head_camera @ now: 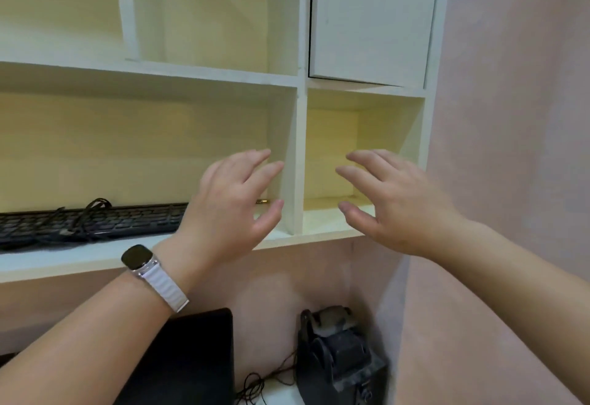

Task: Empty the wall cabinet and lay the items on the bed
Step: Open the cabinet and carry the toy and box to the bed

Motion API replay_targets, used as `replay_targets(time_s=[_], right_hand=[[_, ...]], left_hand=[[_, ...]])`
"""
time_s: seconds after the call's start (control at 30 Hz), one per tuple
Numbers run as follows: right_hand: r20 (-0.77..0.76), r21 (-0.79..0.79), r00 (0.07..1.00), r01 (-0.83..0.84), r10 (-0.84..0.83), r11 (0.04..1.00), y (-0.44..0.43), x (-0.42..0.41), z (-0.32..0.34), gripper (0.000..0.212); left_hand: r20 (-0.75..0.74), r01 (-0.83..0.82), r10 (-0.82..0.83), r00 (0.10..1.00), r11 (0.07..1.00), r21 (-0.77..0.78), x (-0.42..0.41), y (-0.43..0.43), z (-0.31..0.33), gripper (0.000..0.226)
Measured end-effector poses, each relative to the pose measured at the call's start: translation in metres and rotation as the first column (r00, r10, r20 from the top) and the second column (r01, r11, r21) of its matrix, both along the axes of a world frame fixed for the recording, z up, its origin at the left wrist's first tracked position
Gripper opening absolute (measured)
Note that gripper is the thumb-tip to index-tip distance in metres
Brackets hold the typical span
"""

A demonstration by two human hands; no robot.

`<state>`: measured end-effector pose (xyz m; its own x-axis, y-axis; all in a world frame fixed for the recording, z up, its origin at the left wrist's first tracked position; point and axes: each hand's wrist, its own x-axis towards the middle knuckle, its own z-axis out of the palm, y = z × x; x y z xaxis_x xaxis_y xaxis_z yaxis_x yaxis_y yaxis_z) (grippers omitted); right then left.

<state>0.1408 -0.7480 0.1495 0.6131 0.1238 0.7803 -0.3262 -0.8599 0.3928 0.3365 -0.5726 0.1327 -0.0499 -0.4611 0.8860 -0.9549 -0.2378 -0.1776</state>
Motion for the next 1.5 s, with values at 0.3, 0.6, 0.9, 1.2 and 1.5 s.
replay_targets(time_s=[0.3, 0.6, 0.9, 1.2, 1.5], right_hand=[[0.054, -0.281, 0.992, -0.096, 0.115, 0.955, -0.041, 0.027, 0.109, 0.046], [0.039, -0.458, 0.981, -0.151, 0.19, 0.876, -0.064, 0.076, 0.172, 0.044], [-0.022, -0.635, 0.994, -0.097, 0.108, 0.766, -0.102, 0.102, 0.197, 0.063], [-0.057, -0.759, 0.995, -0.1, 0.087, 0.643, -0.09, 0.091, 0.215, 0.042], [-0.111, -0.806, 0.993, -0.109, 0.033, 0.582, -0.063, 0.054, 0.227, 0.035]], left_hand=[[0.12, -0.066, 0.089, 0.989, 0.98, -0.187, -0.007, -0.053, 0.09, 0.052], [0.067, -0.255, 0.276, 0.959, 0.941, -0.221, 0.025, -0.115, 0.106, 0.062], [0.168, -0.255, 0.33, 0.929, 0.899, -0.356, 0.046, -0.134, 0.099, 0.07], [0.157, -0.259, 0.321, 0.934, 0.911, -0.321, 0.047, -0.133, 0.099, 0.068], [0.099, -0.316, 0.344, 0.934, 0.922, -0.224, 0.038, -0.127, 0.1, 0.067]])
